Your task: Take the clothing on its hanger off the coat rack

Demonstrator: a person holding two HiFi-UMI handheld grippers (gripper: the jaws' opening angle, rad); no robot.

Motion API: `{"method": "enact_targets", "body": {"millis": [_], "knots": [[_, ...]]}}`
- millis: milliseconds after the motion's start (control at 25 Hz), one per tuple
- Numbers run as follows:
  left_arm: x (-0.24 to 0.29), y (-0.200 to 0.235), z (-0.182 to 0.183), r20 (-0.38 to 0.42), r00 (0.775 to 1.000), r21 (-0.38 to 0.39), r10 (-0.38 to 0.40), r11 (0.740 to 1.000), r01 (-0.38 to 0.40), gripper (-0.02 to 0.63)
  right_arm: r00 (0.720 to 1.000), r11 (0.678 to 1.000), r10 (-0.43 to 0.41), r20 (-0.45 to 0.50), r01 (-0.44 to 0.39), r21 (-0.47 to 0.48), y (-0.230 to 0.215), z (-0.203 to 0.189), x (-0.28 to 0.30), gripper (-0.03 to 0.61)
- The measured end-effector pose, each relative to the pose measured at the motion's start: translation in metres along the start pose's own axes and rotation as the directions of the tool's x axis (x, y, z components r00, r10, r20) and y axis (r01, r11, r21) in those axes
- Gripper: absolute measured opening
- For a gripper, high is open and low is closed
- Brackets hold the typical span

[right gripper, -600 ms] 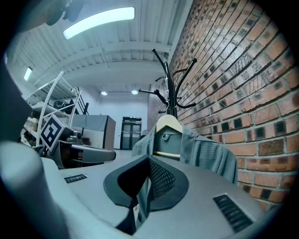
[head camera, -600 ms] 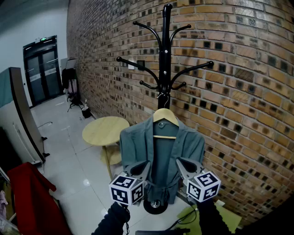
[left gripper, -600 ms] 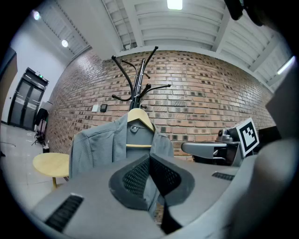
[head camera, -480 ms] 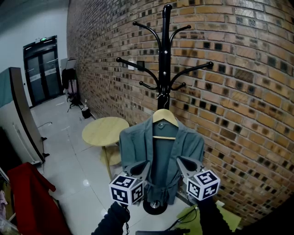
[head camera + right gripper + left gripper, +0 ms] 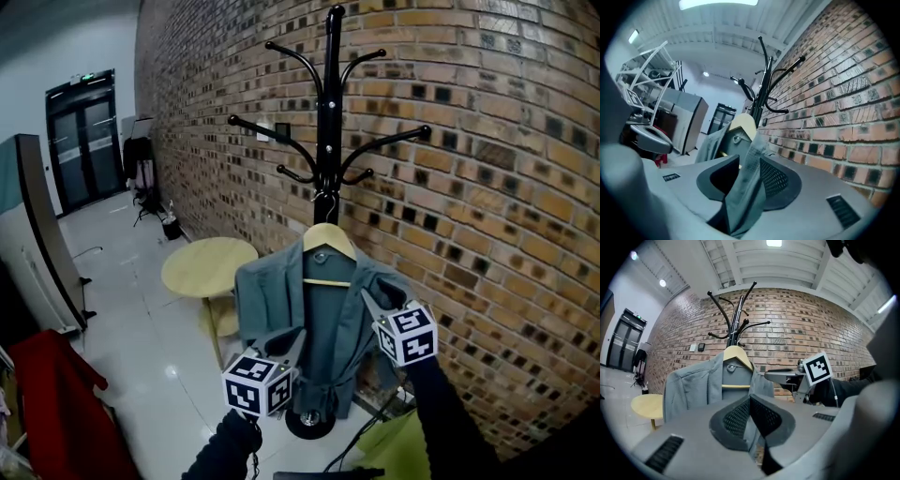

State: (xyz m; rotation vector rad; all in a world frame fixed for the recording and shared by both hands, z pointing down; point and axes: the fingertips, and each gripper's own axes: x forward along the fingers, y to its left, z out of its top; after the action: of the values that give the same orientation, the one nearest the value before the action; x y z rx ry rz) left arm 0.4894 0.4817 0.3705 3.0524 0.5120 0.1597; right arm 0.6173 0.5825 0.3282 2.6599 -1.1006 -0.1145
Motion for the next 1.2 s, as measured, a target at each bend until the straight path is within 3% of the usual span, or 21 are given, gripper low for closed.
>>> {"method": "enact_targets", "body": {"millis": [200, 480, 560, 680, 1200], "knots": [[0.007, -0.002, 0.001, -0.005, 1.0, 0.007, -0.003, 1.0, 0.003, 0.003, 0.999, 0.988, -0.034, -0.032, 0.028, -0.154, -0.026, 0.017, 0.036, 0.209], [0.0, 0.012, -0.002, -0.01, 0.999, -0.003, 0.04, 0.999, -0.04, 0.003, 0.989, 0.939, -0.017, -0.148, -0.035, -0.342, -0.025, 0.016, 0.088, 0.219], [-0.004, 0.019, -0.003, -0.011, 0.998, -0.006, 0.057, 0.998, -0.057, 0.003, 0.984, 0.928, -0.03, -0.174, -0.037, -0.371, -0.025, 0.013, 0.097, 0.2], [-0.01, 0.027, -0.003, -0.008, 0.997, -0.008, 0.079, 0.997, -0.079, 0.004, 0.982, 0.906, -0.059, -0.18, -0.023, -0.423, -0.023, 0.011, 0.101, 0.093], [-0.02, 0.034, -0.006, -0.021, 0.995, -0.004, 0.092, 0.996, -0.093, 0.004, 0.993, 0.904, -0.049, -0.11, -0.003, -0.428, -0.02, 0.024, 0.095, 0.07]]}}
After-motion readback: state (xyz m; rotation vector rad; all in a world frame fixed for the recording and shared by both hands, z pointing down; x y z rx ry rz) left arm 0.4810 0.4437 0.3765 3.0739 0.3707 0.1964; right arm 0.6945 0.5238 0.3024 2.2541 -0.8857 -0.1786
